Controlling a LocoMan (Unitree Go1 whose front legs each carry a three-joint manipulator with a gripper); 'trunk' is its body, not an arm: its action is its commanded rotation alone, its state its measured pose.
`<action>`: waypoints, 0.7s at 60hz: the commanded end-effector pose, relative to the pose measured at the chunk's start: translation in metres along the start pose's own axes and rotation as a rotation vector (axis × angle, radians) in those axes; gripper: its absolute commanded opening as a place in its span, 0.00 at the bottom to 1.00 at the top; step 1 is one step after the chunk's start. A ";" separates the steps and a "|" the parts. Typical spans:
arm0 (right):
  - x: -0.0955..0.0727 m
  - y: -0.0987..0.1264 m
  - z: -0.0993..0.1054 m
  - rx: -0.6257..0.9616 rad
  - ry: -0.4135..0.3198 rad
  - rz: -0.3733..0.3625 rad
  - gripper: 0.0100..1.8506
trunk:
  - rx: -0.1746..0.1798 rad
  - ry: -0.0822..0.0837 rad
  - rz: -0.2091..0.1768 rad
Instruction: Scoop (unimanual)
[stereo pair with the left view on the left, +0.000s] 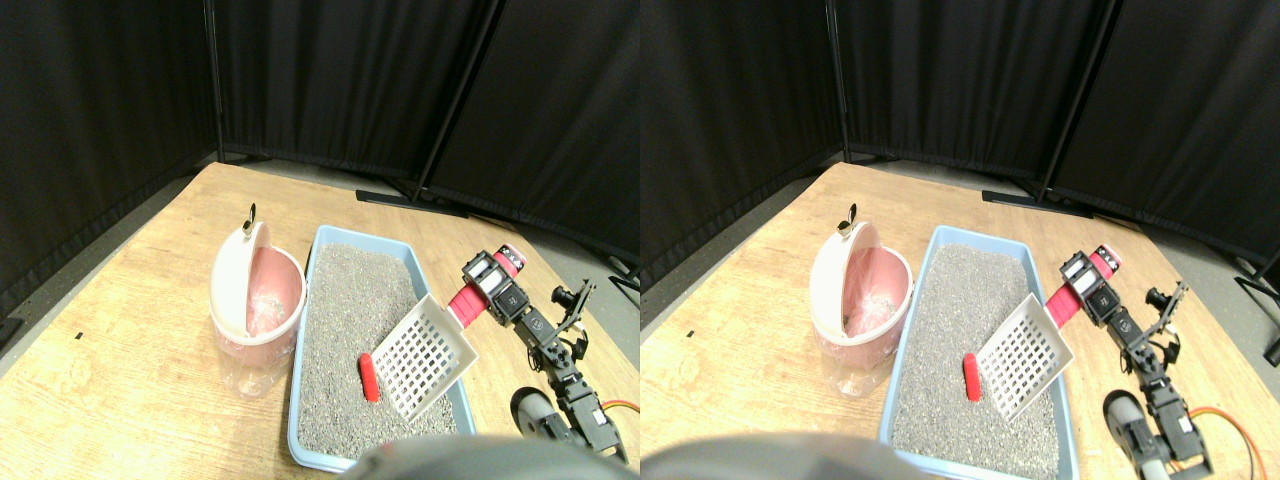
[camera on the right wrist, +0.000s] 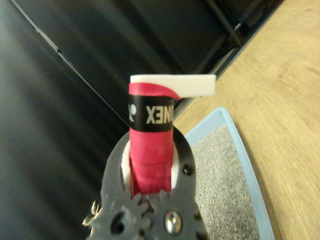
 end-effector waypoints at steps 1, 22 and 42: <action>-0.004 0.019 0.006 0.006 -0.014 0.074 0.02 | -0.016 0.030 0.012; -0.011 0.128 -0.007 0.249 0.102 0.238 0.02 | -0.027 0.051 0.022; 0.006 0.112 -0.007 0.284 0.173 0.145 0.02 | -0.028 0.047 0.027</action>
